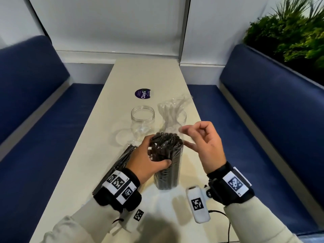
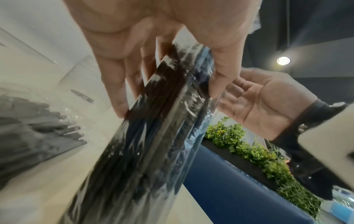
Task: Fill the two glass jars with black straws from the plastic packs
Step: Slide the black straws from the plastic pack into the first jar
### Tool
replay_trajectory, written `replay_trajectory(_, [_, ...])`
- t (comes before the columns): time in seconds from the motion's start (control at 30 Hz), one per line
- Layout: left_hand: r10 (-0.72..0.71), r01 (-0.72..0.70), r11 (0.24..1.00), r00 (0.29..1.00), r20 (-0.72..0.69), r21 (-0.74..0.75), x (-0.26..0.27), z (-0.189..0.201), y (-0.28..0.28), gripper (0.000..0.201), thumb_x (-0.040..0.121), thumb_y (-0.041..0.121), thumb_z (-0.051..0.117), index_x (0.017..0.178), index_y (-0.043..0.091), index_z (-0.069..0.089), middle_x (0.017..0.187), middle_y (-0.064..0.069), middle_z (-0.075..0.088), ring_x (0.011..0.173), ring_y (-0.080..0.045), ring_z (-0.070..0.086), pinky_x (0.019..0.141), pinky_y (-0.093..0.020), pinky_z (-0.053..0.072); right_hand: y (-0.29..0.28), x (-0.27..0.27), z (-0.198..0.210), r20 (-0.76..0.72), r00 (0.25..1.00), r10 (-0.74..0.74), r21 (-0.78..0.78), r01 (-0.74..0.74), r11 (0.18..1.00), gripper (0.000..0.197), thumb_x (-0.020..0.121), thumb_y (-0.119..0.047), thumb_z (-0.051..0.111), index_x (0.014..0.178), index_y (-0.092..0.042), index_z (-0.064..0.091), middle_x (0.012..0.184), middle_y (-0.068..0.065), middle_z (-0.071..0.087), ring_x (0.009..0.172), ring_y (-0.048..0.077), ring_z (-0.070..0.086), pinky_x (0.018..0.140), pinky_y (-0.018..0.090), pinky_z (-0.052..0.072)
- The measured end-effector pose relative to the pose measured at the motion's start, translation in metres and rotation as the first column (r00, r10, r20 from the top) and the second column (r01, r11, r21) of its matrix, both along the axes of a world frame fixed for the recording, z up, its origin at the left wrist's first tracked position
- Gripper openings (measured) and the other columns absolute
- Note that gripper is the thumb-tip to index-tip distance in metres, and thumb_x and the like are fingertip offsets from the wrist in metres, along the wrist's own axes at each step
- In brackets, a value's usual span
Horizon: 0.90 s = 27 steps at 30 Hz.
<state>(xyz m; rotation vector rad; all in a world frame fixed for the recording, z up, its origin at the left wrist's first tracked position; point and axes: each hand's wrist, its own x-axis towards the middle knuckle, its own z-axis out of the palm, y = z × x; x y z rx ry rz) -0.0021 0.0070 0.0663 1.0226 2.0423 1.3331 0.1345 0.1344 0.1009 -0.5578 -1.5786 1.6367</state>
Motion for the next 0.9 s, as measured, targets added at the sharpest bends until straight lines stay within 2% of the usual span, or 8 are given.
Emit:
replay_trajectory(0.1, [-0.061,0.059,0.998,0.997,-0.054,-0.027,0.0,0.008,-0.002,0.081,0.06,0.038,0.086,0.128,0.046,0.043,0.114,0.022,0.063,0.107,-0.001,0.063,0.096,-0.034,0.053,0.001,-0.001,-0.01,0.159,0.987,0.02,0.188,-0.05,0.981,0.027,0.087,-0.011,0.072,0.111,-0.018,0.062,0.101,-0.002,0.073,0.098,0.009,0.068,0.092,0.034,0.056])
replay_trajectory(0.23, [-0.055,0.061,0.979,0.998,-0.036,0.194,0.002,0.03,-0.001,0.067,0.07,0.041,0.079,0.131,0.043,0.051,0.129,0.02,0.058,0.121,0.002,0.055,0.095,-0.026,0.05,0.001,-0.004,-0.015,0.155,0.987,-0.047,0.257,0.005,0.967,0.023,0.089,-0.012,0.069,0.084,-0.034,0.067,0.082,-0.011,0.071,0.084,0.016,0.068,0.086,0.049,0.057])
replay_trajectory(0.37, [0.052,-0.009,0.945,0.991,-0.12,0.327,-0.003,0.047,0.008,0.01,0.083,0.021,0.074,0.093,0.024,0.077,0.1,0.01,0.073,0.099,-0.005,0.067,0.086,-0.038,0.058,0.001,-0.005,-0.019,0.149,0.988,-0.036,0.216,0.003,0.976,0.016,0.087,-0.021,0.069,0.082,-0.035,0.063,0.083,-0.003,0.068,0.084,0.021,0.065,0.086,0.055,0.056])
replay_trajectory(0.5, [0.119,-0.152,0.908,0.987,0.108,0.39,-0.006,0.046,0.008,0.017,0.092,0.009,0.063,0.083,0.021,0.071,0.078,0.004,0.073,0.082,-0.014,0.071,0.083,-0.043,0.061,-0.001,-0.001,-0.021,0.107,0.994,-0.039,0.189,0.018,0.982,0.013,0.093,-0.013,0.066,0.087,-0.024,0.062,0.097,0.014,0.072,0.09,0.024,0.067,0.088,0.053,0.056])
replay_trajectory(0.63, [0.07,-0.117,0.914,0.989,0.133,0.389,-0.001,0.034,0.004,0.009,0.092,0.018,0.063,0.092,0.025,0.067,0.087,0.007,0.073,0.088,-0.006,0.069,0.091,-0.04,0.058,-0.007,0.0,-0.029,0.109,0.993,-0.046,0.203,0.023,0.979,0.004,0.088,-0.038,0.063,0.088,-0.038,0.059,0.091,-0.007,0.068,0.086,0.018,0.064,0.081,0.045,0.053])
replay_trajectory(0.73, [-0.121,0.081,0.958,0.984,0.132,0.274,0.002,0.019,-0.003,0.054,0.069,0.044,0.08,0.117,0.034,0.057,0.118,0.006,0.067,0.113,-0.01,0.063,0.095,-0.034,0.054,-0.011,0.003,-0.04,0.105,0.993,0.059,0.08,-0.068,0.994,0.041,0.076,-0.044,0.069,0.112,-0.032,0.054,0.111,0.0,0.07,0.099,0.02,0.068,0.087,0.038,0.053])
replay_trajectory(0.83, [-0.157,0.152,0.977,0.987,0.021,0.149,0.007,0.003,-0.005,0.085,0.055,0.057,0.083,0.13,0.038,0.047,0.12,0.017,0.063,0.114,0.001,0.059,0.098,-0.025,0.048,-0.019,0.004,-0.052,0.204,0.96,0.194,0.098,-0.217,0.971,0.082,0.061,-0.042,0.086,0.132,-0.034,0.046,0.124,0.004,0.067,0.113,0.021,0.068,0.097,0.038,0.055])
replay_trajectory(0.9, [-0.135,0.128,0.985,0.99,0.052,0.114,0.006,-0.008,-0.003,0.093,0.05,0.055,0.086,0.132,0.041,0.043,0.121,0.016,0.063,0.116,-0.005,0.06,0.099,-0.031,0.049,-0.02,0.004,-0.061,0.256,0.95,0.181,0.124,-0.218,0.968,0.085,0.058,-0.042,0.09,0.132,-0.034,0.05,0.121,-0.002,0.069,0.114,0.017,0.068,0.099,0.04,0.054])
